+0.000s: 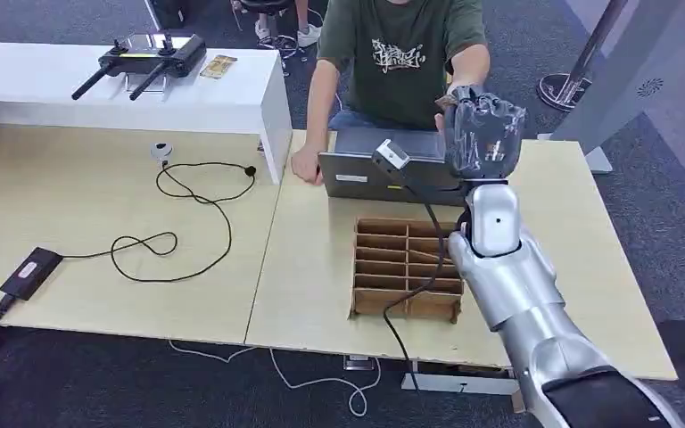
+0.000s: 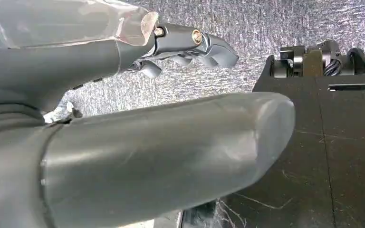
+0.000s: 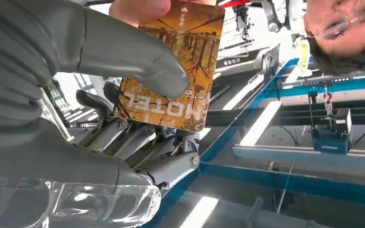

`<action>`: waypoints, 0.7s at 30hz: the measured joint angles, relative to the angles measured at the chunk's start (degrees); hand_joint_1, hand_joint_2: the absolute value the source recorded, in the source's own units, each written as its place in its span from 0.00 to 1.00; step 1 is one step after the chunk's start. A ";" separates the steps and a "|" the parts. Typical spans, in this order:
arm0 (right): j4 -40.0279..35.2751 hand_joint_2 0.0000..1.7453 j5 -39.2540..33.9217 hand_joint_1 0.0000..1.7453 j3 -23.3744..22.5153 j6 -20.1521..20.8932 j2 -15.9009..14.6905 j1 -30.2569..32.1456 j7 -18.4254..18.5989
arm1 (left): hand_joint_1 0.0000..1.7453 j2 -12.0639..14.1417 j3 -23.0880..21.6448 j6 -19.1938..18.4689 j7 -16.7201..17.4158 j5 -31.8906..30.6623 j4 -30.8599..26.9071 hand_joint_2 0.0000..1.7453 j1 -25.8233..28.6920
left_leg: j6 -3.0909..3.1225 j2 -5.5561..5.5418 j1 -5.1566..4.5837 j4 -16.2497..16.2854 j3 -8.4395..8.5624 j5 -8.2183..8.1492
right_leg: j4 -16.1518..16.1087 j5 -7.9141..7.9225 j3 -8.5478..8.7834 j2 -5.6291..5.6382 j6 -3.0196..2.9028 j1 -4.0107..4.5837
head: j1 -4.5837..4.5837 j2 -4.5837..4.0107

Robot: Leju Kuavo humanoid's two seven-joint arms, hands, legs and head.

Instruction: Pass the card to the sensor for recognition and then transmit it.

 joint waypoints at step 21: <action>2.45 1.00 0.00 1.00 -0.94 -0.02 0.77 -0.63 -2.36 | 0.00 0.04 -0.11 0.20 0.00 -0.17 0.00 0.00 -0.15 | 0.00 0.00 0.00 0.00 0.00 0.00 | 0.00 0.00 -0.01 0.00 0.00 0.00 | 0.00 0.00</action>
